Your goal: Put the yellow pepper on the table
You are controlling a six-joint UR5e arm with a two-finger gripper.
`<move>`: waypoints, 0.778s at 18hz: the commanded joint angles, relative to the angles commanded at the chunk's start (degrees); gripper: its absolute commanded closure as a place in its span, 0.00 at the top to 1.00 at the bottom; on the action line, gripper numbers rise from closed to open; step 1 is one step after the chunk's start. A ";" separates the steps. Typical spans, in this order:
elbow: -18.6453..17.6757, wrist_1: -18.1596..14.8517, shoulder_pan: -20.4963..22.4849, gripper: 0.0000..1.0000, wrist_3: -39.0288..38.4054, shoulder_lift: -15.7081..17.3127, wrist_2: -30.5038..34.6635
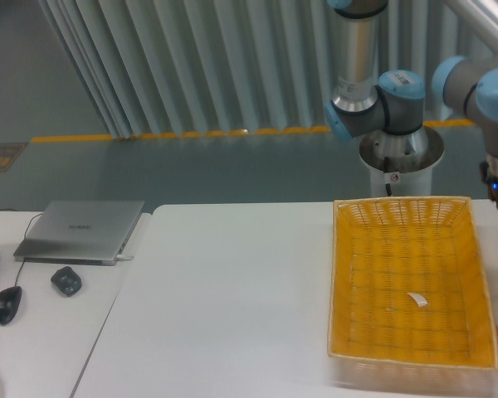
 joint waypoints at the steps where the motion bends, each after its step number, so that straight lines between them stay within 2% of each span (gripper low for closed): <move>1: 0.08 -1.23 0.36 1.00 0.00 0.62 -0.44; 3: 0.08 -4.04 1.06 1.00 0.00 1.94 -1.75; 7: 0.00 -7.13 2.38 1.00 0.09 3.44 -5.62; 11: 0.08 -7.13 2.64 1.00 1.58 3.61 -5.36; 14: -0.27 -7.13 4.04 1.00 1.58 5.28 -5.45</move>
